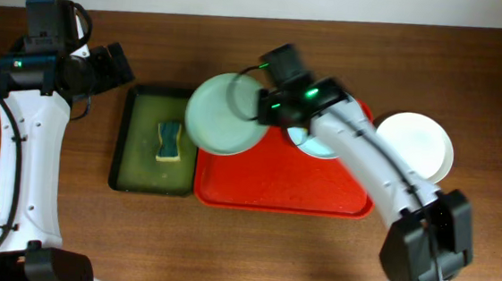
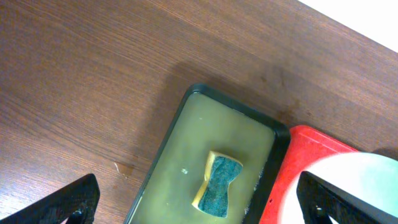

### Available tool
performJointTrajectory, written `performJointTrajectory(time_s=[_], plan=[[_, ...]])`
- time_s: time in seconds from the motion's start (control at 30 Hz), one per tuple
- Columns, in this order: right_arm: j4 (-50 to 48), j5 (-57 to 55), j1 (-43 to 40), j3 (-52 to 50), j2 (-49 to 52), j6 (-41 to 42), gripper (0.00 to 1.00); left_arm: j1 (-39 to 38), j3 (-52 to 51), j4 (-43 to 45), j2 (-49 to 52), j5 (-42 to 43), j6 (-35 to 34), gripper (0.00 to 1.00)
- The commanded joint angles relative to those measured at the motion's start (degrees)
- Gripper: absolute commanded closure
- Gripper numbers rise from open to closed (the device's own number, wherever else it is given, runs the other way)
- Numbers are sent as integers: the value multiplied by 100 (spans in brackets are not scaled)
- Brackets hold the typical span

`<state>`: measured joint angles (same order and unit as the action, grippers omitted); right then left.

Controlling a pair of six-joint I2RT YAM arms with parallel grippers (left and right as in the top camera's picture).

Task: Clean dirty plates on tray and stack at the side
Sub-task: 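Carry the pale blue plate right and stack it on the white plate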

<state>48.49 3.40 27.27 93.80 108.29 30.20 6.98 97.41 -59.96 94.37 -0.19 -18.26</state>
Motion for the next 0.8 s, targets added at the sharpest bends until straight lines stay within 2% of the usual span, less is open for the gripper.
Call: performJointTrajectory(time_s=[0.0,0.1,0.17,0.27,0.33,0.4,0.67,0.73,0.77], plan=[[413,1401,-1246,66,-79,7,96,22,15,11,22,42,-59,0],[1327,1438,-3346,66,-79,-643,96,22,15,11,22,42,-59,1],[1805,1377,-4378,50,-79,-752,96,22,15,11,22,42,-59,1],[2203,1368,-5394,48,-79,-1202,96,22,15,9,22,42,-59,1],[2310,588,-5967,2,-79,-1200,96,22,15,9,22,42,-59,1],[2277,83,-6067,-181,-79,-1150,96,22,15,9,22,42,-59,1],[1635,151,-5976,-951,-76,-1152,95,22,15,9,22,42,-59,1],[1598,315,-5877,-953,-76,-1154,84,22,15,11,22,42,-59,1],[1580,350,-5812,-953,-76,-1156,71,22,15,9,22,42,-59,1]])
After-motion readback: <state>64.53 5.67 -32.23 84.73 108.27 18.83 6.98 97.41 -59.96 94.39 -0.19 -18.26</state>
